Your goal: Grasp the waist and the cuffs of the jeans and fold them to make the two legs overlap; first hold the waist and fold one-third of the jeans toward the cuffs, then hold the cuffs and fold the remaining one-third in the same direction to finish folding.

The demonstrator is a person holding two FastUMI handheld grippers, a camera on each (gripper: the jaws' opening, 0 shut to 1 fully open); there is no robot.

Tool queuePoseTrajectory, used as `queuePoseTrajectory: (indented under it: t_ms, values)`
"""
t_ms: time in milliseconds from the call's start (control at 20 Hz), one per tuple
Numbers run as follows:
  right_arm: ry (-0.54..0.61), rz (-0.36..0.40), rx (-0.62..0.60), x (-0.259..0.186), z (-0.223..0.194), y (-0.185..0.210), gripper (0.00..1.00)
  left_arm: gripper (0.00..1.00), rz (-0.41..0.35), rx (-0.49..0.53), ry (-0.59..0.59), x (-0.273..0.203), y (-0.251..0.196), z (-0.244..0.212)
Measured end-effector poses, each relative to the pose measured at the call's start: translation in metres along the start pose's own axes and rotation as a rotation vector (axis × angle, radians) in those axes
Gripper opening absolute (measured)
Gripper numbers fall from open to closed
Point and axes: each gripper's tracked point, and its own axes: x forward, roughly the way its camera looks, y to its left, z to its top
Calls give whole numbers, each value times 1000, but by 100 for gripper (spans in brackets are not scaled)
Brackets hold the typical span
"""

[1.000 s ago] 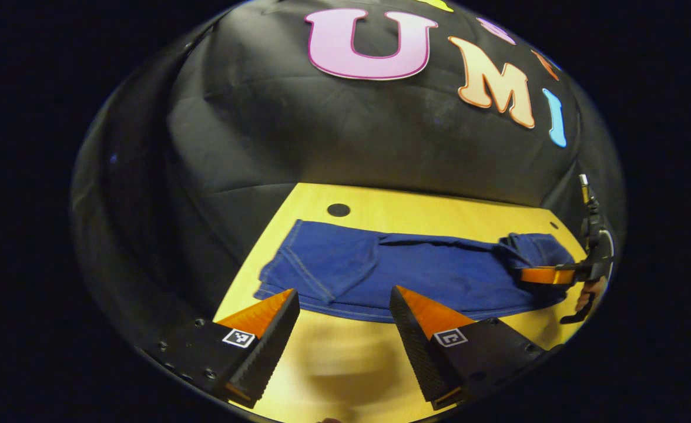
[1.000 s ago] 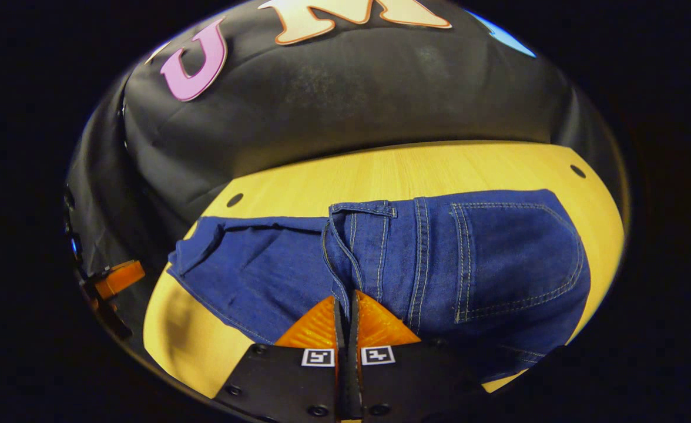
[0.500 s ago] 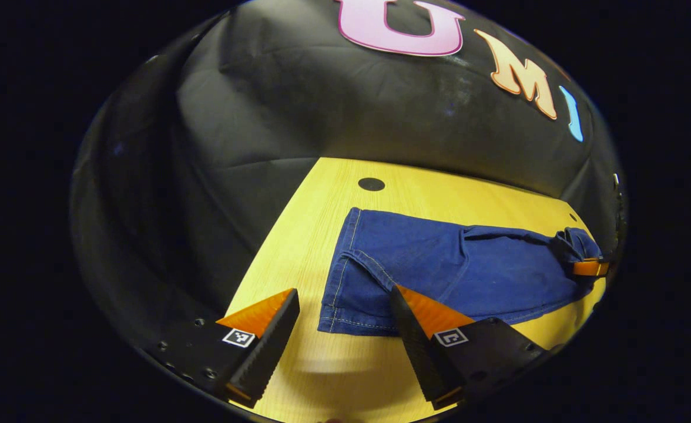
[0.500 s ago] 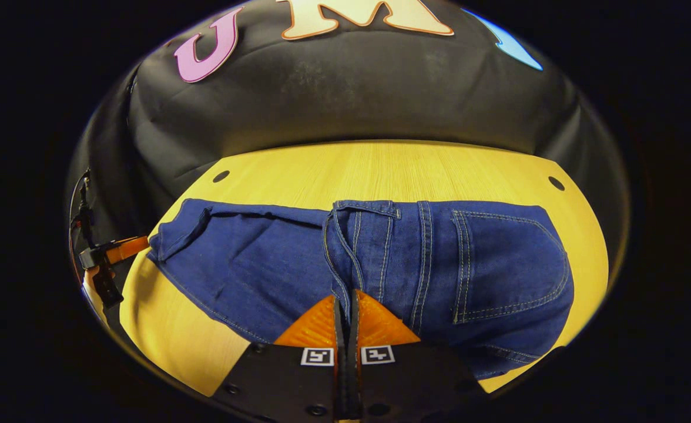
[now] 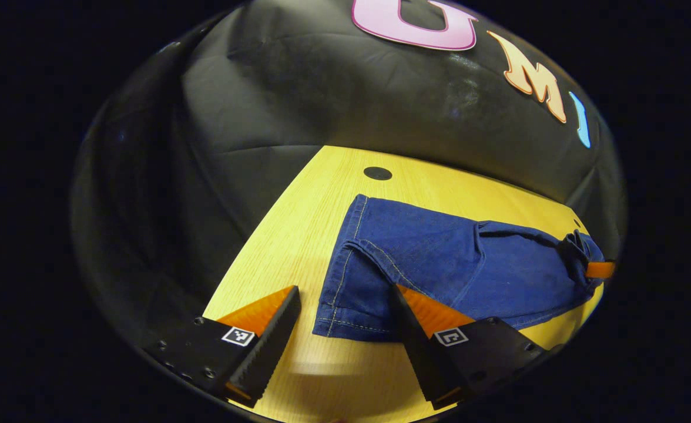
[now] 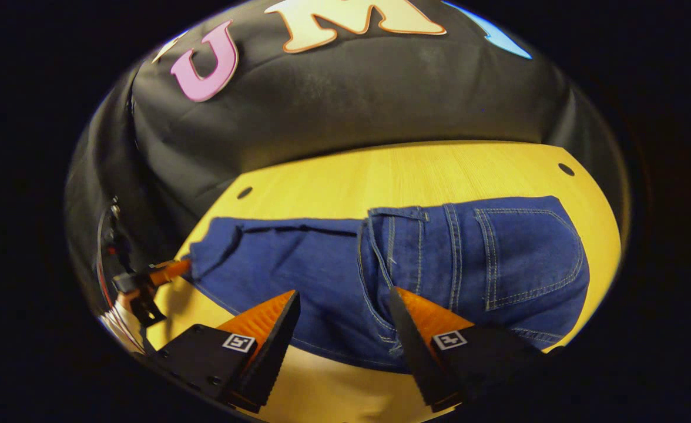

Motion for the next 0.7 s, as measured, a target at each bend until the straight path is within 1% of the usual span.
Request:
queuePoseTrajectory:
  t_ms: [200,300,350,400,450,500,600,700]
  values:
    - [-77,18,95,-28,30,4,94,93,1,40,32,0,-1,-6]
    - [-97,8,119,-42,38,-2,94,89,0,20,26,1,-2,-3]
    - [-115,-10,116,-48,42,-9,94,81,-2,13,12,0,-4,-2]
    - [-127,-28,109,-53,45,-14,94,77,2,3,8,2,-7,-6]
    - [-134,-42,104,-58,47,-21,94,68,8,-10,-2,2,-10,-5]
    - [-138,-54,105,-64,49,-24,94,66,1,-32,-6,3,-15,-4]
    - [-147,-77,109,-72,48,-34,94,39,-21,-87,-23,4,-27,-2]
    - [-149,-90,126,-77,43,-40,94,11,-21,-122,-41,3,-28,-1]
